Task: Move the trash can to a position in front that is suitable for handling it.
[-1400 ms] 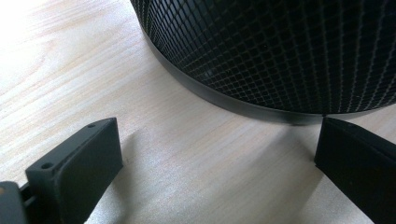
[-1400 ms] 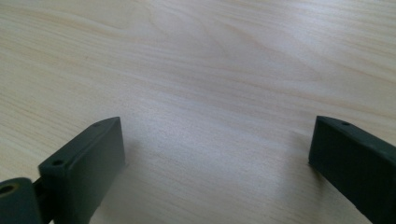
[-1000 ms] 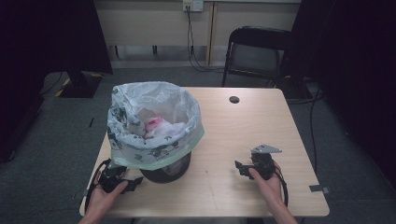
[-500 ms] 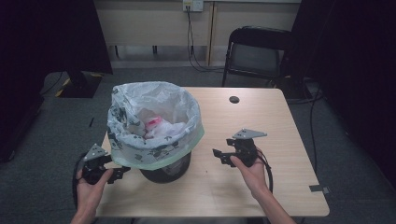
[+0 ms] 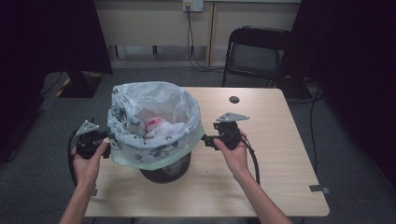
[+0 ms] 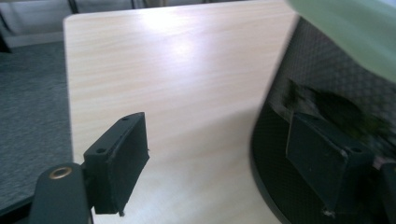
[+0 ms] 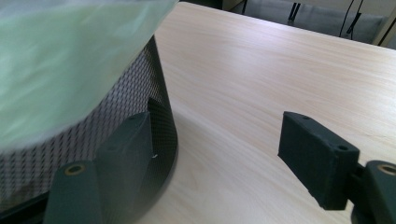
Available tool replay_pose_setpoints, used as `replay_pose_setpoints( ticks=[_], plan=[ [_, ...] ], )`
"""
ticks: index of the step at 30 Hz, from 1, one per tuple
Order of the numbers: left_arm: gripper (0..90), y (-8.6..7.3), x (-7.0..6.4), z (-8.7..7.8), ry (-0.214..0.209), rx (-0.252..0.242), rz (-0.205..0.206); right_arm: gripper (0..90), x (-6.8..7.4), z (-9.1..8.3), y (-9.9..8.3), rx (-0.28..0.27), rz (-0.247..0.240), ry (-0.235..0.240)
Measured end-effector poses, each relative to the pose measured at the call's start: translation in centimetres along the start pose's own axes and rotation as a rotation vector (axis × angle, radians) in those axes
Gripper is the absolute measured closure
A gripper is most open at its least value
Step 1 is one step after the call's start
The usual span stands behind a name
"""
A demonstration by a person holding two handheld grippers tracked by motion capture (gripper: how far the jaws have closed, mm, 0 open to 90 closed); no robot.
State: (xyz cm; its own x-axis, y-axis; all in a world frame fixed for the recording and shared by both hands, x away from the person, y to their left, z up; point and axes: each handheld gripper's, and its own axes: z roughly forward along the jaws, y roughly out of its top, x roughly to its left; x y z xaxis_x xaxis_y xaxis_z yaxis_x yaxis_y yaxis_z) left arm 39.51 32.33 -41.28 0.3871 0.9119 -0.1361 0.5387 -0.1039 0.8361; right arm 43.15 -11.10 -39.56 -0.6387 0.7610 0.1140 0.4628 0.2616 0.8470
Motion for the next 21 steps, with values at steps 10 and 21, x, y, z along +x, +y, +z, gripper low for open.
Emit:
replay_pose_setpoints(
  ticks=[10, 21],
  plan=[
    [22.0, -0.6, -1.1, 1.0, -0.020, -0.051, 0.043, 27.8, 0.7, 2.1, 0.0, -0.058, 0.099, 0.018],
    [42.8, -0.8, -1.7, 0.8, -0.054, -0.080, 0.079, 37.0, 1.0, 1.2, -0.5, -0.066, 0.088, 0.072]
  ],
)
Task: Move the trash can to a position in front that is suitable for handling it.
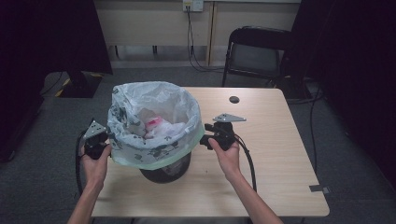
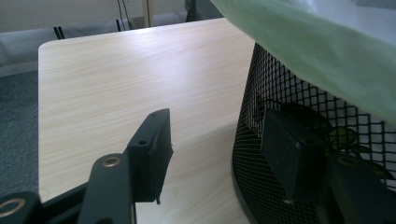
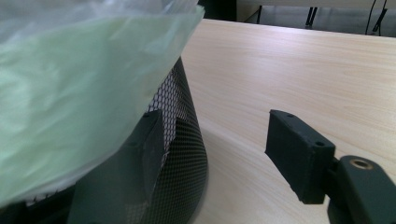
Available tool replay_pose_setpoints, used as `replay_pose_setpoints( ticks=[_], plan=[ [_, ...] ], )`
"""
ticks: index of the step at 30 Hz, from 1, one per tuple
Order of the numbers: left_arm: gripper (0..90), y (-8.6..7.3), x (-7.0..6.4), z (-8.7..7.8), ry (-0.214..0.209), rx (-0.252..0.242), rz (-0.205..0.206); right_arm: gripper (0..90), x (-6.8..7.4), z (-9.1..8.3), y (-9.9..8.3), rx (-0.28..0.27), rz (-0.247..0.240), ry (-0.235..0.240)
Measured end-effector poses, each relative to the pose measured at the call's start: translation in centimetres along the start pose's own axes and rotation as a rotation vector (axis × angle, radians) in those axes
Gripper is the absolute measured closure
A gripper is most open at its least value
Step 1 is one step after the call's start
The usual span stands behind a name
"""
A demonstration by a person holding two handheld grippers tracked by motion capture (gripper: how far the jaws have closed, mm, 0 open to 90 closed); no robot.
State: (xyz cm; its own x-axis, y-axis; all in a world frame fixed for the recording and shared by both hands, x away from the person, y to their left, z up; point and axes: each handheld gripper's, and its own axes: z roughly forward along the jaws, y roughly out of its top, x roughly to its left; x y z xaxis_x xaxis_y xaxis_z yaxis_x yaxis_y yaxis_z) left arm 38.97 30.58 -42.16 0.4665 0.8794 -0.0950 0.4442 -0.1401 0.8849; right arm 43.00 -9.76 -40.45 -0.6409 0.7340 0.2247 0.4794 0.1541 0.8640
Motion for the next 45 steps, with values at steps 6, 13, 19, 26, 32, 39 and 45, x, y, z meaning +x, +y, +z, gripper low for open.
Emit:
replay_pose_setpoints(
  ticks=[6, 13, 19, 26, 32, 39, 45],
  plan=[
    [52.9, -0.1, -0.6, -0.1, -0.016, -0.010, 0.017, 42.3, 0.3, -0.3, -0.1, 0.003, -0.022, -0.005],
    [55.9, -0.1, -1.3, 0.1, -0.079, -0.002, 0.011, 42.5, 0.0, -1.5, -0.2, 0.019, -0.045, -0.021],
    [55.6, -0.3, -2.7, 0.1, -0.115, 0.008, 0.022, 41.9, -0.7, -2.9, -0.8, 0.018, -0.040, -0.010],
    [53.4, -0.4, -4.2, 0.0, -0.146, 0.020, 0.053, 41.1, -1.4, -4.6, -1.5, 0.032, -0.014, 0.007],
    [53.7, -0.2, -5.4, 0.1, -0.173, 0.039, 0.099, 41.0, -2.0, -6.1, -2.4, 0.028, 0.002, 0.022],
    [53.3, 0.2, -7.3, 1.0, -0.200, 0.050, 0.120, 41.8, -2.9, -7.4, -3.2, 0.047, 0.007, -0.008],
    [50.7, 0.5, -8.8, 1.9, -0.223, 0.055, 0.128, 41.0, -4.2, -8.9, -3.7, 0.035, 0.045, -0.013]
  ],
)
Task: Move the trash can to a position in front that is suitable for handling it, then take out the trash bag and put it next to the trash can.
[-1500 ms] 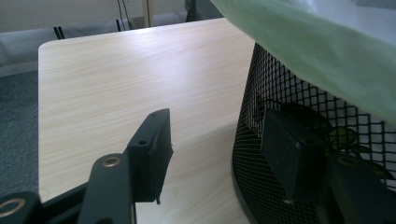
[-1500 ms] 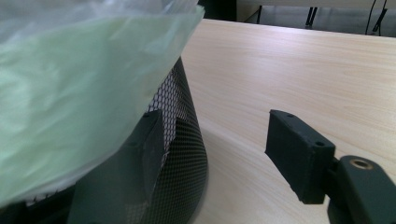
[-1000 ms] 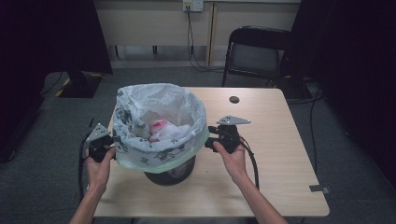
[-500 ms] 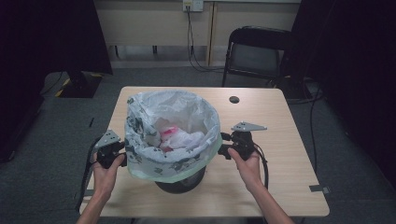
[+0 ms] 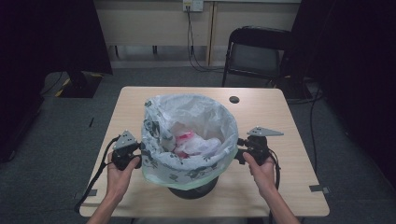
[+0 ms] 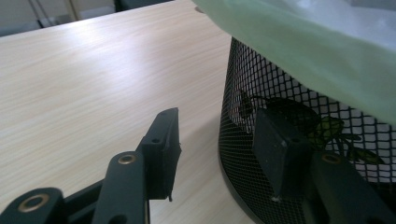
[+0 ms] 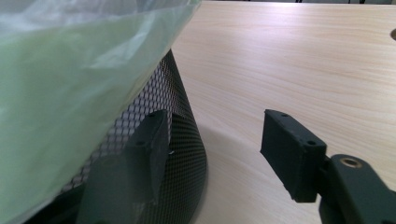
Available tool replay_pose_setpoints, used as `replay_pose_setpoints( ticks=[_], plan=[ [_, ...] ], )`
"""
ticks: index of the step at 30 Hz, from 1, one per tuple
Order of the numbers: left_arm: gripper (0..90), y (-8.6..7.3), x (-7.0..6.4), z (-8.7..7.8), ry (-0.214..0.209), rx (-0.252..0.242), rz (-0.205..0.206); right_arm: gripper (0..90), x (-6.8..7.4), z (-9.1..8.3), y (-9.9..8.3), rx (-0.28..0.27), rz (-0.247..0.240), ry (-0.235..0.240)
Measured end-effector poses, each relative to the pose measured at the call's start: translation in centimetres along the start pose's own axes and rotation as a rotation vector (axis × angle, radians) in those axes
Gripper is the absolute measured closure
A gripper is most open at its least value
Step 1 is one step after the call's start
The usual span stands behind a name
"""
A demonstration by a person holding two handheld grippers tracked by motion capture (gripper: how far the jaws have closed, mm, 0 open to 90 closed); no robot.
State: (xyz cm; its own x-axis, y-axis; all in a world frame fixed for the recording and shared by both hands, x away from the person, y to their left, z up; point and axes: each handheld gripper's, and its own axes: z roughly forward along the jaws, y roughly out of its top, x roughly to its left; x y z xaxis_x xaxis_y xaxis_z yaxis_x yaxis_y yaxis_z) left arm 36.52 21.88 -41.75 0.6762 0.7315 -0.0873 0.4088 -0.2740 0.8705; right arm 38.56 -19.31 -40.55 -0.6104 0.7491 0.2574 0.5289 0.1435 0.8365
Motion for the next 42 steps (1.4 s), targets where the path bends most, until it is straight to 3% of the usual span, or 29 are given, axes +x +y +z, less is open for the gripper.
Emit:
replay_pose_setpoints(
  ticks=[4, 6, 10, 12, 14, 19, 23, 26, 30, 32, 34, 36, 38, 42],
  plan=[
    [45.3, 0.3, -0.9, 0.6, -0.008, 0.004, 0.023, 36.8, -1.2, -1.0, -0.7, -0.005, 0.023, 0.033],
    [45.5, 0.2, -1.1, 1.0, -0.038, -0.005, -0.007, 36.7, -1.6, -1.3, -0.8, -0.001, 0.027, 0.031],
    [45.5, 0.3, -1.2, 1.5, -0.074, -0.007, -0.011, 39.9, -1.8, -2.1, -1.1, -0.007, 0.016, 0.024],
    [45.6, 0.6, -1.4, 1.6, -0.070, -0.001, 0.021, 46.5, -1.8, -2.4, -1.2, -0.011, 0.005, 0.045],
    [51.0, 0.8, -1.6, 1.6, -0.085, 0.007, 0.047, 46.7, -1.8, -2.7, -1.2, -0.001, -0.007, 0.051],
    [41.4, 0.7, -1.4, 1.9, -0.090, 0.009, 0.041, 41.8, -2.3, -3.2, -1.5, 0.008, 0.009, 0.074],
    [30.9, 0.8, -0.9, 2.0, -0.096, 0.022, 0.058, 29.5, -2.6, -2.7, -1.7, 0.052, -0.007, 0.036],
    [28.8, 0.6, -0.2, 2.1, -0.108, 0.074, 0.058, 28.7, -3.0, -2.2, -1.8, 0.077, -0.028, 0.000],
    [29.0, 0.4, 0.9, 1.9, -0.063, 0.108, 0.011, 27.3, -4.1, -2.4, -1.5, 0.067, -0.012, -0.064],
    [29.0, 0.7, 1.4, 1.5, -0.047, 0.098, -0.006, 26.6, -4.5, -2.9, -1.3, 0.043, 0.003, -0.073],
    [29.1, 1.2, 1.9, 0.6, -0.019, 0.084, 0.003, 25.2, -4.9, -3.6, -0.9, 0.009, 0.011, -0.094],
    [30.8, 1.6, 2.3, -0.2, -0.022, 0.049, -0.008, 25.9, -5.1, -4.1, -0.4, -0.001, 0.008, -0.108],
    [32.6, 2.1, 2.7, -1.4, 0.003, 0.004, -0.032, 26.5, -5.3, -4.6, 0.2, -0.027, 0.010, -0.106],
    [35.0, 2.9, 3.4, -2.5, 0.004, -0.052, -0.061, 36.0, -5.1, -5.9, 1.8, -0.093, 0.020, -0.086]
  ],
)
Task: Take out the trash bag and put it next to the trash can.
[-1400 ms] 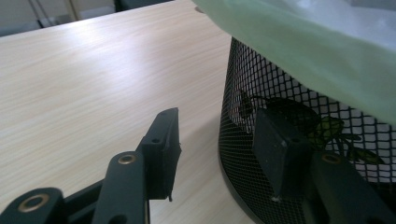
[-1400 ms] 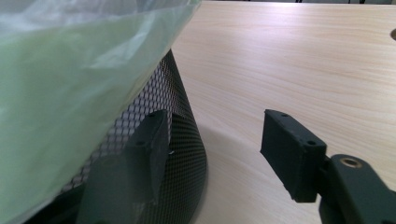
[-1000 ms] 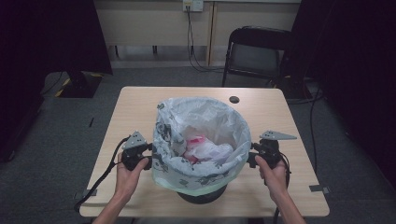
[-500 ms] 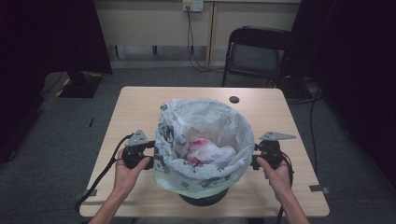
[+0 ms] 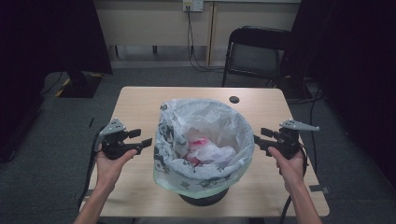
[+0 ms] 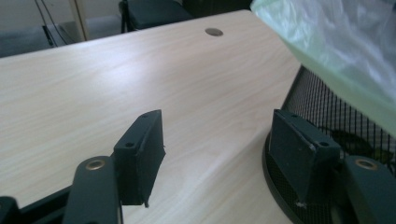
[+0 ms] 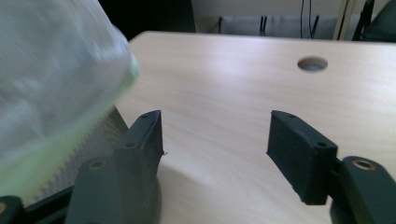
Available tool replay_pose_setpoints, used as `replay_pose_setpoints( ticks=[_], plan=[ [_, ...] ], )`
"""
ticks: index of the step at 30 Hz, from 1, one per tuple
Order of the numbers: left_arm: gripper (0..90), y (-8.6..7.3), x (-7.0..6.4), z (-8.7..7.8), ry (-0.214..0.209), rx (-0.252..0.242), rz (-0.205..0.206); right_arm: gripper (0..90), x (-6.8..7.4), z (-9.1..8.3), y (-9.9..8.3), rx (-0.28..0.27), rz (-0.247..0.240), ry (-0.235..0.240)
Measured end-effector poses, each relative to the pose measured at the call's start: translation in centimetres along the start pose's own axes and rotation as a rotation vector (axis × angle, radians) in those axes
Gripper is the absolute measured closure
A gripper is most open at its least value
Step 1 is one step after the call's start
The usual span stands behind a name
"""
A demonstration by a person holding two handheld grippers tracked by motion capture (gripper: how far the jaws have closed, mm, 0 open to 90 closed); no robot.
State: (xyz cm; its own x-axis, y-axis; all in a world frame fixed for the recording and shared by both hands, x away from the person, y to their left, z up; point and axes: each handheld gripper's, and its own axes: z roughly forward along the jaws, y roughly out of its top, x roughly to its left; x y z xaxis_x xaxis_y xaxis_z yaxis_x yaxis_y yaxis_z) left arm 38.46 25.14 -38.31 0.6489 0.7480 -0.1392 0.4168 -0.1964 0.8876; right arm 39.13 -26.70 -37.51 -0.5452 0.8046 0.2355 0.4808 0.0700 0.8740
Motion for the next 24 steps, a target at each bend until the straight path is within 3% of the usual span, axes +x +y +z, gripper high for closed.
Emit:
replay_pose_setpoints(
  ticks=[5, 8, 10, 13, 16, 19, 21, 24],
  plan=[
    [39.0, 1.5, 0.0, -0.6, -0.045, -0.046, -0.015, 38.7, 0.9, -0.5, 2.4, -0.040, -0.025, 0.021],
    [43.0, 2.8, -0.8, -0.9, -0.045, -0.047, 0.034, 38.3, 1.6, -0.6, 3.5, -0.046, -0.046, 0.026],
    [43.5, 4.0, -1.3, -1.3, -0.054, -0.057, 0.063, 35.1, 2.1, -1.0, 4.8, -0.050, -0.048, 0.002],
    [43.2, 5.4, -1.7, -2.1, -0.081, -0.100, 0.071, 32.2, 2.5, -1.7, 6.3, -0.098, -0.052, 0.031],
    [39.0, 6.7, -2.0, -2.9, -0.088, -0.142, 0.077, 31.2, 3.4, -2.2, 7.8, -0.127, -0.069, 0.051],
    [29.8, 7.9, -2.0, -3.6, -0.144, -0.196, 0.084, 31.1, 4.6, -2.5, 9.0, -0.146, -0.088, 0.065],
    [27.4, 8.6, -2.2, -3.9, -0.151, -0.225, 0.100, 30.7, 5.8, -2.6, 9.5, -0.162, -0.104, 0.101],
    [23.0, 9.2, -2.6, -3.9, -0.199, -0.247, 0.113, 29.9, 7.3, -2.3, 9.9, -0.170, -0.129, 0.149]
  ],
)
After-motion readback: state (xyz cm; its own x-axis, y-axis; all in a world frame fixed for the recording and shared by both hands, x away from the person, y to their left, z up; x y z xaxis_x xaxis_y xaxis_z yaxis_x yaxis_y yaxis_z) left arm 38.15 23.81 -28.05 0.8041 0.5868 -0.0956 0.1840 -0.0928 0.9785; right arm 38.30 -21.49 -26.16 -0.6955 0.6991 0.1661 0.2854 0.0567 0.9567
